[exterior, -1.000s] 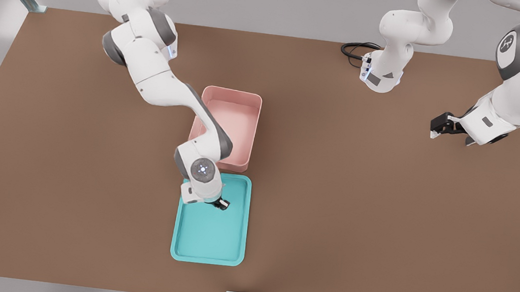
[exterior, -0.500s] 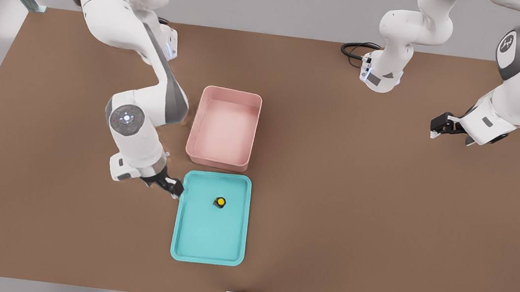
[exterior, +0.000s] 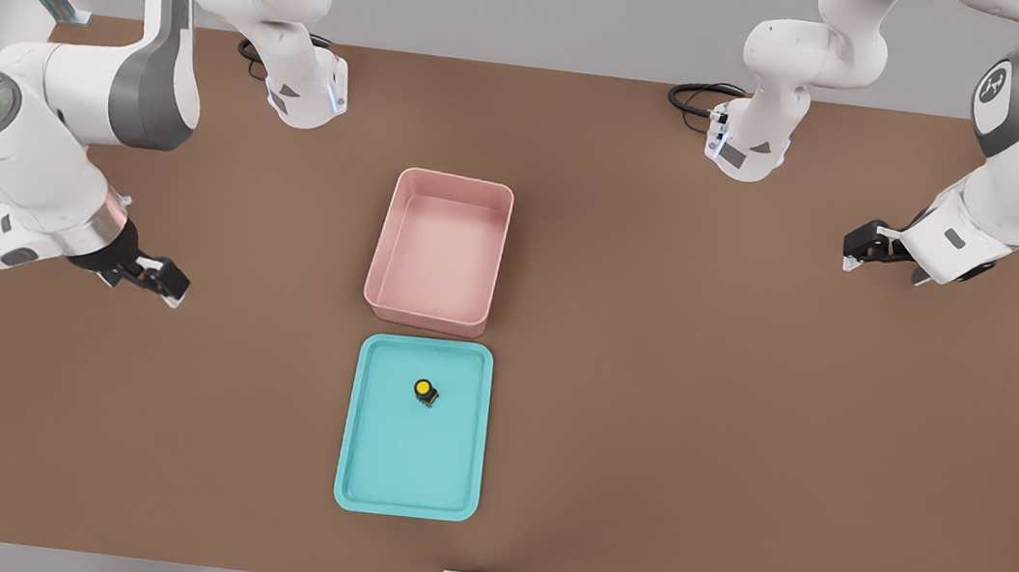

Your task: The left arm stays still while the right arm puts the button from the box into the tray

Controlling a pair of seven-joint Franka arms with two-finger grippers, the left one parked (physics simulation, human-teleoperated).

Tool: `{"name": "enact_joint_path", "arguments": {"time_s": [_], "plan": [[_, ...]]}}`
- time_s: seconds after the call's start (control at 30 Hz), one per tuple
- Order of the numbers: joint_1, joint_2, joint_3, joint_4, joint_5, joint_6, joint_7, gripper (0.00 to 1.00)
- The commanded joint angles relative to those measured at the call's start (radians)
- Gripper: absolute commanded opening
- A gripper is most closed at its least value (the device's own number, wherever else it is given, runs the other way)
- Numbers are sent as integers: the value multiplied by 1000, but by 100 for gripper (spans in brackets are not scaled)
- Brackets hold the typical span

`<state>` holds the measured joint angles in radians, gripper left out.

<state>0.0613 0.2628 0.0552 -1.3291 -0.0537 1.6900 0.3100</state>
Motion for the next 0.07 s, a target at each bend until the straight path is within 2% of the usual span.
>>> {"name": "enact_joint_path", "arguments": {"time_s": [0.0, 0.03], "plan": [[0, -1, 0, 1, -3, -38, -328, 100], [0, -1, 0, 1, -5, -38, -328, 100]]}}
